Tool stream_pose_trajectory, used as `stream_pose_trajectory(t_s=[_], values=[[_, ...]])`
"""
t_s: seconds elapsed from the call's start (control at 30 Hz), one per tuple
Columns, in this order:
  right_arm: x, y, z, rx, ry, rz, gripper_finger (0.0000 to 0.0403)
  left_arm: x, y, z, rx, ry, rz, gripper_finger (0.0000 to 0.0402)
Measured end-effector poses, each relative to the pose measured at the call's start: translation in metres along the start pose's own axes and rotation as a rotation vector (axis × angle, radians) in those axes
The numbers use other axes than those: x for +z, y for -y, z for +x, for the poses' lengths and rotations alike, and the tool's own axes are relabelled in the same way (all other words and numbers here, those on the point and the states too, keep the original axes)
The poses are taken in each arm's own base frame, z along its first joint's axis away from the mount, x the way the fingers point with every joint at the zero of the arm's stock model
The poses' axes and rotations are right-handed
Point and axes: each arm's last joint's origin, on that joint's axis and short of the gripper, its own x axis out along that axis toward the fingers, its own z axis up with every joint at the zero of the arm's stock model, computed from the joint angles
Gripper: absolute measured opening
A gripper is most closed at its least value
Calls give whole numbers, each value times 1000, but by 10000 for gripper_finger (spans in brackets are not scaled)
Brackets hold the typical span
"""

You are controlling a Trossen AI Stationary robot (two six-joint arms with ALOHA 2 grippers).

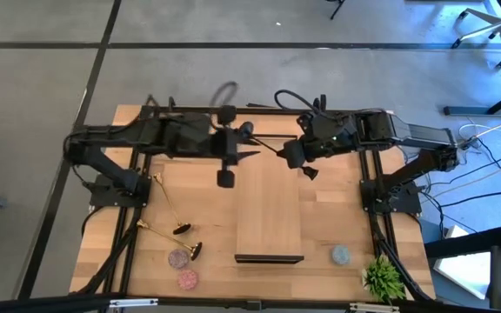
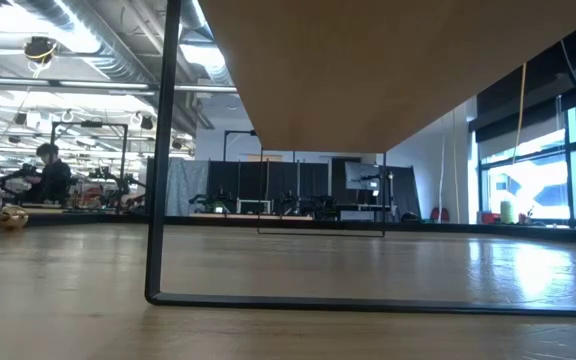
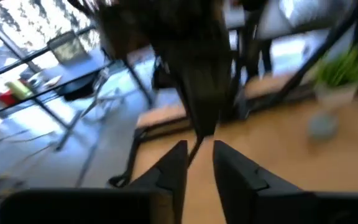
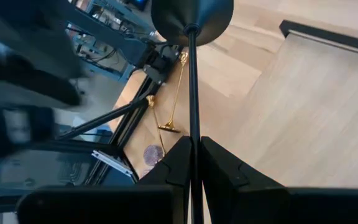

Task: Pick & Place candle stick holders
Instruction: Put the black candleholder on the shelf

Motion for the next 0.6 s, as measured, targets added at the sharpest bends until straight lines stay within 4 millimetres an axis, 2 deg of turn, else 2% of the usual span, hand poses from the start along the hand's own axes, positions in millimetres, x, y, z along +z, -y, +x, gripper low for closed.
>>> stream_pose_trajectory(t_s=[0.23,0.47,0.6], values=[[3,0,0,25,-22,8,34,-6,22,30,90,-145,232,129],[4,0,1,31,-16,10,34,-13,34,51,200,-263,445,134],[3,-1,5,23,-21,9,34,-15,36,58,224,-294,480,134]])
